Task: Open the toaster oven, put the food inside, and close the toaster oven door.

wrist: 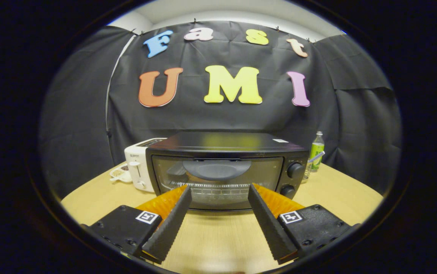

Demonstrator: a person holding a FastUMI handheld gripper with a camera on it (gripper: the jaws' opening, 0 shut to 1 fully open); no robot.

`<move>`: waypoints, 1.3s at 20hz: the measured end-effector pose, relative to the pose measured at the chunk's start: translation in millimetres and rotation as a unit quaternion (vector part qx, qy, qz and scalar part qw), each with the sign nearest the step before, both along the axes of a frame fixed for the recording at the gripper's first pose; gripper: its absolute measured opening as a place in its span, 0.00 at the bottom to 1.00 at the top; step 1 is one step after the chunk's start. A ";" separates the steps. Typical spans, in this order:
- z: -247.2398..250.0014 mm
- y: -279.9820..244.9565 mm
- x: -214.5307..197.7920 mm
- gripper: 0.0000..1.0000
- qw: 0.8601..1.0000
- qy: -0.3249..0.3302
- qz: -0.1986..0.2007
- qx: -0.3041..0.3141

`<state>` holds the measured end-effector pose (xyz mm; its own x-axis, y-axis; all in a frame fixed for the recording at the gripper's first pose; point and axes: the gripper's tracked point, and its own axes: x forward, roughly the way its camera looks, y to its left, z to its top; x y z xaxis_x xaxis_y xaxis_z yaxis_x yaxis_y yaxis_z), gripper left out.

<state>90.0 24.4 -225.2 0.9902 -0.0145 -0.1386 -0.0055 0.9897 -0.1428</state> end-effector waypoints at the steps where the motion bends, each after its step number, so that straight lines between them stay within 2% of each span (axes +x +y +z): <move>1: 3.6 -0.4 -5.9 1.00 1.000 0.000 0.002 0.003; 6: 49.5 -0.8 -49.9 1.00 1.000 -0.024 0.011 0.004; 16: 208.9 -16.7 -188.8 1.00 0.989 -0.146 0.007 0.009; 19: 229.4 -14.7 -220.9 1.00 0.986 -0.163 0.028 0.021; 23: 243.5 -16.4 -245.3 1.00 0.984 -0.174 0.039 0.009; 26: 247.3 -7.3 -257.8 1.00 0.982 -0.177 0.064 0.009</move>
<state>-167.7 17.2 22.1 0.9702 0.1120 0.2147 -0.0828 0.9866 -0.1405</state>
